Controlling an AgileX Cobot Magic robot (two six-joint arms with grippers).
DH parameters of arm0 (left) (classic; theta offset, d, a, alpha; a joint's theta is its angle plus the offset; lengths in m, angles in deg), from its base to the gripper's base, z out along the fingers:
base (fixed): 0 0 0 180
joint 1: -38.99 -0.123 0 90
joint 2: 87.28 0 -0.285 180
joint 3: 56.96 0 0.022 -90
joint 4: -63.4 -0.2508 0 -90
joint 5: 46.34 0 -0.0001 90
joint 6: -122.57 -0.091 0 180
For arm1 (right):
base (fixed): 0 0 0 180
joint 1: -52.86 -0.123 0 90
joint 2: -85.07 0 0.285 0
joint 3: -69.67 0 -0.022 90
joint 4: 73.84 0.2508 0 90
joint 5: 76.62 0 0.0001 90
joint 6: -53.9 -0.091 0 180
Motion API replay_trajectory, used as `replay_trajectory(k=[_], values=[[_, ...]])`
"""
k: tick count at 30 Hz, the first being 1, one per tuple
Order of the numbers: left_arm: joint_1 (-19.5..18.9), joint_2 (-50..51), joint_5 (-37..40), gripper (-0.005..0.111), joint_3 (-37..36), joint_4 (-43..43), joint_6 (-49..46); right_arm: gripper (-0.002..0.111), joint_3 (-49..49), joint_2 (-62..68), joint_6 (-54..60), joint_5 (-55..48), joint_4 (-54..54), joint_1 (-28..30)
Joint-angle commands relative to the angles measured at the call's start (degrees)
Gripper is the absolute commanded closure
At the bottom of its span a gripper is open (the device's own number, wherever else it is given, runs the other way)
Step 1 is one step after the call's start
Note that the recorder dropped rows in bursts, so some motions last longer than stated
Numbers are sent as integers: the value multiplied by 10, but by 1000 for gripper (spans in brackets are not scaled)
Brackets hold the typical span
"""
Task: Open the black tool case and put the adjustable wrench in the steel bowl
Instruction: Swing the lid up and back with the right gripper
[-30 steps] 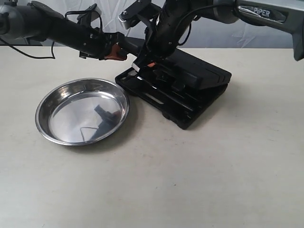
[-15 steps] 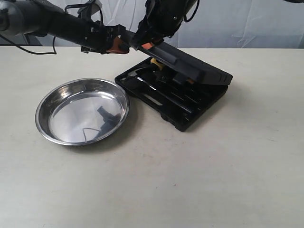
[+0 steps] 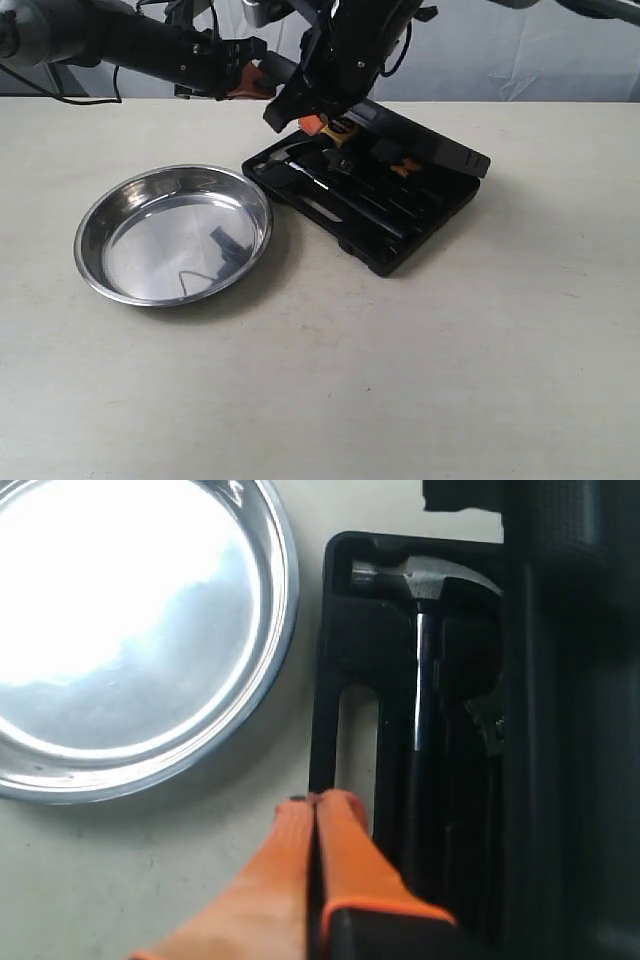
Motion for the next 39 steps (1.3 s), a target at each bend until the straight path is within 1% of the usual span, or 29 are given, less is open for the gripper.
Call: replay_trajectory(k=[1,8,17,22,28,35,39], values=[[4,-5,7,107,7,16,-3,108,2,19,5,45,-27,1],[4,-5,5,107,7,16,-3,108,2,30,-19,60,-109,1],[4,-5,3,107,7,16,-3,108,2,44,-21,65,-141,1],[4,-5,3,107,7,16,-3,108,2,53,-58,70,-198,1],[4,-5,3,107,7,16,-3,108,2,54,-127,74,-297,1],[4,-5,3,107,7,16,-4,108,2,54,-146,113,-331,1],[4,-5,3,107,7,12,-4,108,-2,54,-183,120,-382,1]])
